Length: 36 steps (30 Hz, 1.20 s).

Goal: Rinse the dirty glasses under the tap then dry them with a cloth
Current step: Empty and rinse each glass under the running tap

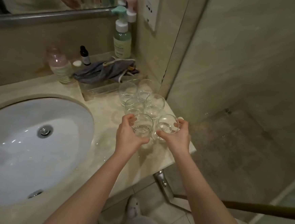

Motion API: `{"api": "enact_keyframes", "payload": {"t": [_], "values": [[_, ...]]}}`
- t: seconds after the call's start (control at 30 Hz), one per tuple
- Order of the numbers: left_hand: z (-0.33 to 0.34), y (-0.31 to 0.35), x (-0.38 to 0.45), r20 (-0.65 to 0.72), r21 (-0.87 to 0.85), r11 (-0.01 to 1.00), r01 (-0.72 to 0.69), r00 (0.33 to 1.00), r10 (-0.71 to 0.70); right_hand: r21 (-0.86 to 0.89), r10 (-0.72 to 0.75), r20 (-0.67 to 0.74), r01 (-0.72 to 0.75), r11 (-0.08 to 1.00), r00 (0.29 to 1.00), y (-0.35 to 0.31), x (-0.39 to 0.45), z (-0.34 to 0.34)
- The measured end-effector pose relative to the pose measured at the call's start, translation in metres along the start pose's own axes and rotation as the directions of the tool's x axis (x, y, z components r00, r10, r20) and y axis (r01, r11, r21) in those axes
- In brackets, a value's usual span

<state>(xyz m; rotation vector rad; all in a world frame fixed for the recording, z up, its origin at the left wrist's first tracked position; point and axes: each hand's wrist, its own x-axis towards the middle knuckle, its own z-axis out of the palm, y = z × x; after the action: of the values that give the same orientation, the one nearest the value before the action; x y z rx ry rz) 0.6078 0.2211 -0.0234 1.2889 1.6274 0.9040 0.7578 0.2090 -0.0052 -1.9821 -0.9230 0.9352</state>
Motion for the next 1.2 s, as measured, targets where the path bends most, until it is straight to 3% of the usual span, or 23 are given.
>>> {"api": "enact_keyframes", "payload": {"t": [0.23, 0.5, 1.2], "values": [[0.029, 0.002, 0.008, -0.009, 0.019, 1.000, -0.003, 1.000, 0.004, -0.039, 0.015, 0.050, -0.013, 0.999, 0.999, 0.004, 0.030, -0.010], [0.055, 0.008, 0.004, -0.150, 0.059, 0.998, -0.010, 0.988, 0.019, -0.070, -0.044, 0.083, 0.050, 0.996, 0.996, 0.009, 0.051, -0.018], [0.067, 0.005, 0.003, -0.270, 0.058, 0.996, 0.062, 0.962, -0.044, -0.069, -0.123, 0.239, 0.144, 0.987, 0.963, 0.008, 0.065, -0.024]]}}
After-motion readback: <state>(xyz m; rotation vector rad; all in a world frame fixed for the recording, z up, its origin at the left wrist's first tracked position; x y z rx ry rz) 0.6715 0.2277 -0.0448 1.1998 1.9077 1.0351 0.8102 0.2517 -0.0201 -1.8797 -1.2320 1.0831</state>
